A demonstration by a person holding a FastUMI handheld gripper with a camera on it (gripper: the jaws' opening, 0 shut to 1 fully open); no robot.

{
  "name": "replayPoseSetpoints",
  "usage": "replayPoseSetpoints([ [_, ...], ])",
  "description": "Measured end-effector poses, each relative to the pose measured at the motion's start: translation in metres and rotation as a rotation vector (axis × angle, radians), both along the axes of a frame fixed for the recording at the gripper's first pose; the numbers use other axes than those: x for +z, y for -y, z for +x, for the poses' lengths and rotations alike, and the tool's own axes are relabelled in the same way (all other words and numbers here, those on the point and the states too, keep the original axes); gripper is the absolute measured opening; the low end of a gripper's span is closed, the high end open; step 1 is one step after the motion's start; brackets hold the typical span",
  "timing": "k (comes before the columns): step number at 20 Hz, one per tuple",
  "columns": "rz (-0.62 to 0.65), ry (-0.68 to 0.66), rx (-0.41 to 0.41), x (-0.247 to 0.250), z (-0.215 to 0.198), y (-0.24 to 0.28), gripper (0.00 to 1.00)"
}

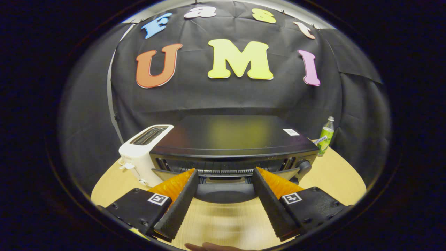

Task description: Open the toaster oven, put the food inside, and close the toaster oven door.

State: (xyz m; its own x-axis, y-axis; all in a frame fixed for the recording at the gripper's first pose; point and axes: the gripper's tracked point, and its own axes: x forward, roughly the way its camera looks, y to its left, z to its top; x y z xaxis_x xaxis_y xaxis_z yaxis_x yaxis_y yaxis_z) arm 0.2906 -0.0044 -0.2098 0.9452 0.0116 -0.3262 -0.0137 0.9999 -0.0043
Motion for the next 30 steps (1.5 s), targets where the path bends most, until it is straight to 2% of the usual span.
replayPoseSetpoints([
  [13, 0.049, -0.082, -0.031, -0.087, -0.077, 0.003, 1.0],
  [21, 0.134, -0.229, -0.051, -0.139, -0.092, 0.004, 1.0],
  [22, 0.142, -0.186, -0.053, -0.134, -0.085, 0.004, 1.0],
  [23, 0.128, -0.195, -0.042, -0.137, -0.089, 0.005, 0.97],
  [25, 0.087, -0.178, -0.012, -0.136, -0.093, 0.006, 0.99],
  [30, 0.176, -0.121, 0.008, -0.112, -0.128, 0.012, 0.98],
])
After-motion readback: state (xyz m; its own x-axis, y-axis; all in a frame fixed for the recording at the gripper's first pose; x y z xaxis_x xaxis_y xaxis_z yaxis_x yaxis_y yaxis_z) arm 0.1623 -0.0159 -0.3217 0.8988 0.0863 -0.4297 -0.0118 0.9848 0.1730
